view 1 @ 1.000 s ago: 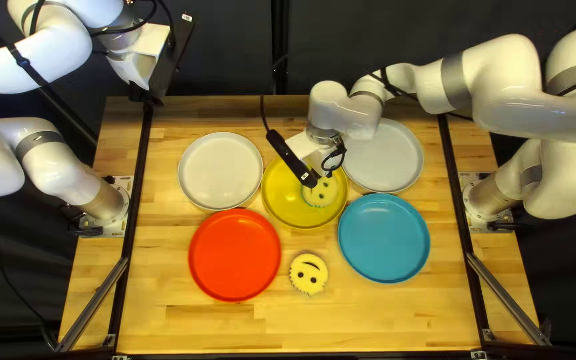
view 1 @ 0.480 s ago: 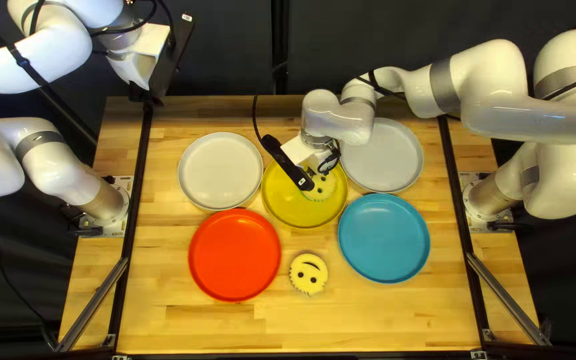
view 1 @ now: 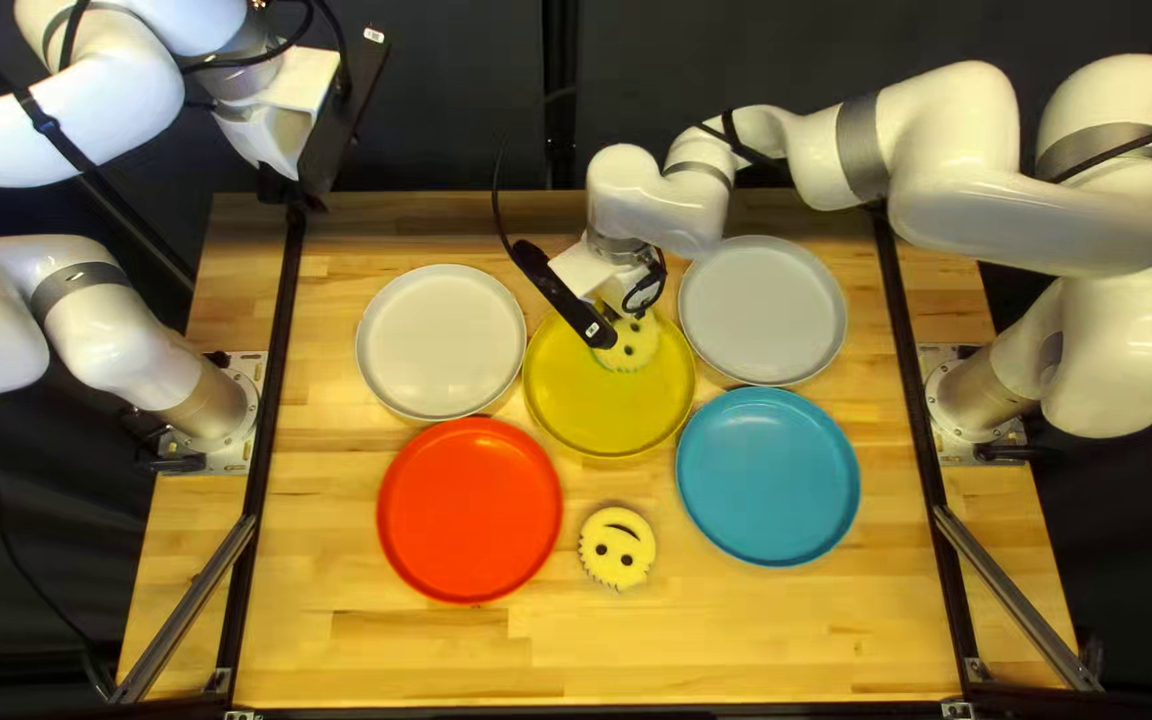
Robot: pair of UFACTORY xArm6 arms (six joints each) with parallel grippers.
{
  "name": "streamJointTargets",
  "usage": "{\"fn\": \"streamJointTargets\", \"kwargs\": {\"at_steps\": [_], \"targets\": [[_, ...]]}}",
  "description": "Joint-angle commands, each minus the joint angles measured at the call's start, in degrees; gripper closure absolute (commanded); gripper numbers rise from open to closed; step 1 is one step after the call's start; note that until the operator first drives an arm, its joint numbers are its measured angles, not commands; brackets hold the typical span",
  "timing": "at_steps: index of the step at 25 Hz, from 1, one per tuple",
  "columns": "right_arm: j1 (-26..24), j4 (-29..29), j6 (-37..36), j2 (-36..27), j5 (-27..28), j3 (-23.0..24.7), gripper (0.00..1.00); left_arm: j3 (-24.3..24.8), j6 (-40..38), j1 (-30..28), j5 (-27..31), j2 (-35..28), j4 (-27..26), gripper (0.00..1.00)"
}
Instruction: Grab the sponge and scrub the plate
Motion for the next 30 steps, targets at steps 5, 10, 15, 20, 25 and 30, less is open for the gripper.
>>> {"fn": "streamJointTargets", "kwargs": {"at_steps": [5, 10, 15, 20, 25, 30], "targets": [[1.52, -0.74, -0.42, -1.22, -1.17, 2.31, 1.0, 0.0, 0.0, 0.0, 0.0, 0.0, 0.0, 0.0], [-1.82, 0.21, -4.34, 1.89, -0.5, -1.23, 1.0, 0.0, 0.0, 0.0, 0.0, 0.0, 0.0, 0.0], [-3.98, 1.33, -6.84, 6.2, 1.99, -7.93, 1.0, 0.0, 0.0, 0.0, 0.0, 0.0, 0.0, 0.0], [-4.27, 1.65, -7.03, 8.34, 3.83, -11.88, 1.0, 0.0, 0.0, 0.0, 0.0, 0.0, 0.0, 0.0], [-3.38, 1.66, -6.63, 7.27, 2.27, -9.57, 1.0, 0.0, 0.0, 0.0, 0.0, 0.0, 0.0, 0.0], [-0.45, 1.61, -5.19, 3.43, -0.5, -3.53, 1.0, 0.0, 0.0, 0.0, 0.0, 0.0, 0.0, 0.0]]}}
